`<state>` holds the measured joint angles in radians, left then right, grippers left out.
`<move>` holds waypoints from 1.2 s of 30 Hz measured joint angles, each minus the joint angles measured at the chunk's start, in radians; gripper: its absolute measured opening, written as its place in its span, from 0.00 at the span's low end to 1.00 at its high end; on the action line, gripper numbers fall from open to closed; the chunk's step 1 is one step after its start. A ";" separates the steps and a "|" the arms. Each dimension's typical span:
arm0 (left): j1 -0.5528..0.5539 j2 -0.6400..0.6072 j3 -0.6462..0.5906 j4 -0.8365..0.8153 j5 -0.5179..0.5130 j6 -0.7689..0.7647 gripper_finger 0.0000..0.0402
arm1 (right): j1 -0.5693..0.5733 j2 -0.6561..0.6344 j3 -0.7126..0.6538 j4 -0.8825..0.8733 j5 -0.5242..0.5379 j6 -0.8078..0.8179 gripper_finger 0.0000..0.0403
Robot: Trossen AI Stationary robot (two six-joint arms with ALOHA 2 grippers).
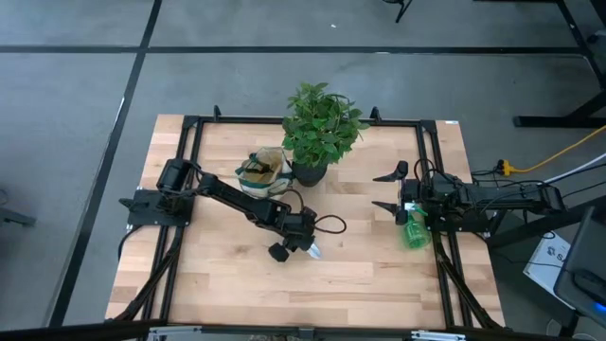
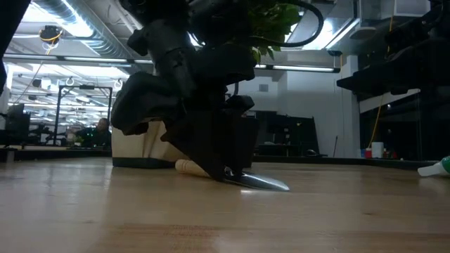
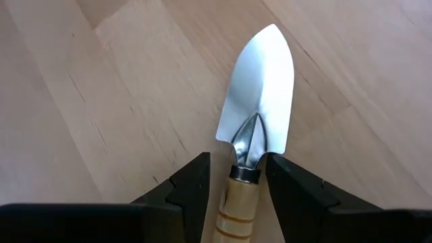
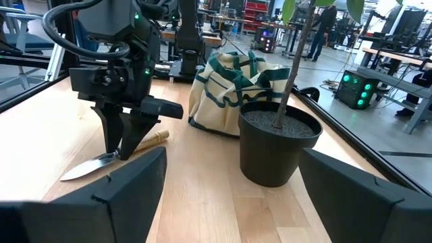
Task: Pick & Place Garden tools in Gardening bag
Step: Put the brown trowel into the white bag
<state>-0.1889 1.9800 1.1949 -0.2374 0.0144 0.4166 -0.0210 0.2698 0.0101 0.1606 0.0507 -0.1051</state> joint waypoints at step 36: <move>-0.007 -0.037 -0.011 -0.046 -0.084 -0.141 0.15 | 0.000 0.000 0.000 0.000 -0.001 0.000 0.85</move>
<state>-0.1955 1.9433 1.1843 -0.2834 -0.0695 0.2760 -0.0212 0.2698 0.0101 0.1606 0.0498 -0.1052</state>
